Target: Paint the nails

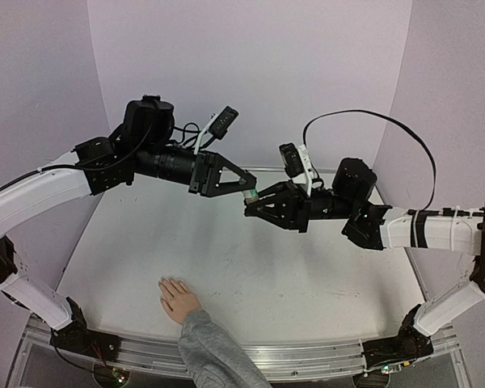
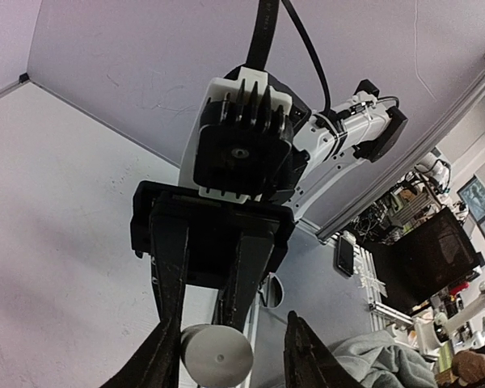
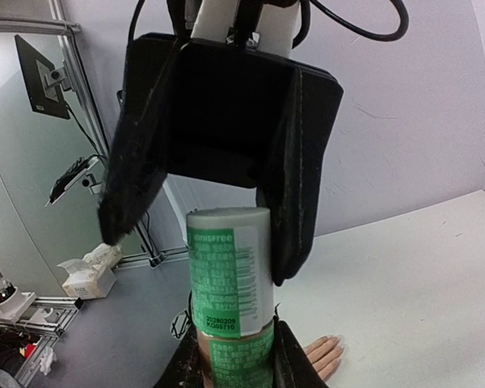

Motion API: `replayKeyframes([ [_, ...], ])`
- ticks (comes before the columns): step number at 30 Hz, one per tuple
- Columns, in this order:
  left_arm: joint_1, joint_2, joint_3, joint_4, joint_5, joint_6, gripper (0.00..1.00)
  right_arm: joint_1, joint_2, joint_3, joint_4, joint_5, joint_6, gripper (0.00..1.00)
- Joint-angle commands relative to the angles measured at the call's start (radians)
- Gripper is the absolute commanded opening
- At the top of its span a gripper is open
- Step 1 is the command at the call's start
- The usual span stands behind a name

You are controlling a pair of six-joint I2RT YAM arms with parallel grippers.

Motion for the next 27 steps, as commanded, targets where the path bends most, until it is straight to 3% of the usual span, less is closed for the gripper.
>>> replayKeyframes([
  [1,-0.012,0.011,0.053,0.02,-0.007,0.037,0.43,-0.006,-0.025,0.046,0.089,0.019,0.007,0.0],
  [8,-0.029,0.021,0.069,-0.028,-0.09,0.073,0.22,-0.006,-0.02,0.048,0.087,0.085,-0.003,0.0],
  [10,-0.035,0.028,0.081,-0.05,-0.137,0.079,0.16,-0.005,-0.022,0.049,0.054,0.186,-0.018,0.0],
  [12,-0.036,0.034,0.084,-0.074,-0.226,0.082,0.11,0.003,-0.036,0.055,-0.045,0.446,-0.063,0.0],
  [15,-0.036,0.051,0.096,-0.143,-0.405,0.072,0.02,0.102,-0.054,0.039,-0.119,1.116,-0.235,0.0],
  [17,-0.034,0.072,0.113,-0.182,-0.479,0.053,0.01,0.156,-0.028,0.058,-0.103,1.338,-0.34,0.0],
  [24,-0.026,0.126,0.188,-0.238,-0.486,0.036,0.02,0.183,-0.04,0.081,-0.077,1.146,-0.355,0.0],
  [25,-0.024,0.125,0.19,-0.238,-0.472,0.034,0.07,0.175,-0.046,0.076,-0.078,1.119,-0.351,0.0],
  [26,-0.019,0.124,0.194,-0.237,-0.453,0.034,0.18,0.159,-0.055,0.07,-0.081,1.061,-0.341,0.0],
  [27,-0.014,0.12,0.194,-0.237,-0.423,0.038,0.4,0.132,-0.066,0.065,-0.087,0.978,-0.319,0.0],
])
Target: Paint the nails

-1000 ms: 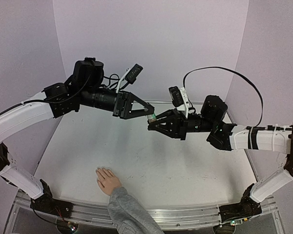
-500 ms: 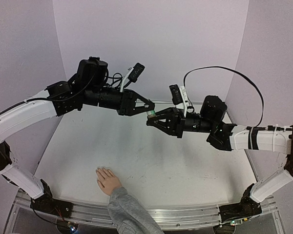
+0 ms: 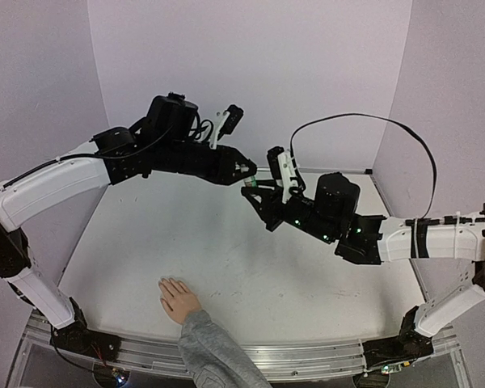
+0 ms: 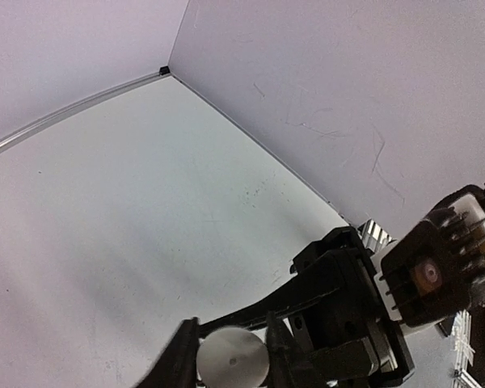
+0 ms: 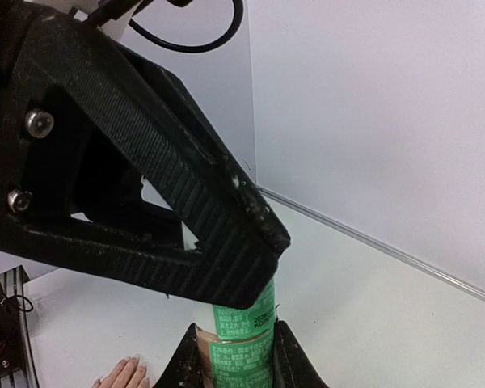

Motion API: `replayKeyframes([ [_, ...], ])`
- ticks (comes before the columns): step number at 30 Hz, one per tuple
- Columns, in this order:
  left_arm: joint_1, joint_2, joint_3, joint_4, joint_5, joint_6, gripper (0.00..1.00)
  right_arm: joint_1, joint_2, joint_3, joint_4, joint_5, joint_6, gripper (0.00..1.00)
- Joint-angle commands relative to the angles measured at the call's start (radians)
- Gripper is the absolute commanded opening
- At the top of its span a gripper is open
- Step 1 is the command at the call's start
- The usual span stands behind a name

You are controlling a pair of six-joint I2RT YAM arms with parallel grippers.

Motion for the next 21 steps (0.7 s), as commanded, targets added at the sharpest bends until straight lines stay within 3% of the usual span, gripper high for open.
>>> replayKeyframes([
  [1,0.015,-0.017,0.04,-0.079,0.073,0.02,0.54,-0.109,-0.066,0.044,0.083,-0.148,0.05,0.0],
  [4,0.026,-0.058,0.002,-0.038,0.173,0.051,0.81,-0.198,-0.087,0.014,0.094,-0.516,0.115,0.0],
  [8,0.027,-0.127,-0.072,0.038,0.237,0.073,0.96,-0.229,-0.098,0.011,0.095,-0.835,0.159,0.0],
  [11,0.028,-0.16,-0.101,0.069,0.269,0.087,0.98,-0.235,-0.094,0.018,0.122,-0.979,0.222,0.0],
  [21,0.024,-0.164,-0.106,0.15,0.443,0.084,0.8,-0.236,-0.018,0.043,0.233,-1.078,0.361,0.0],
])
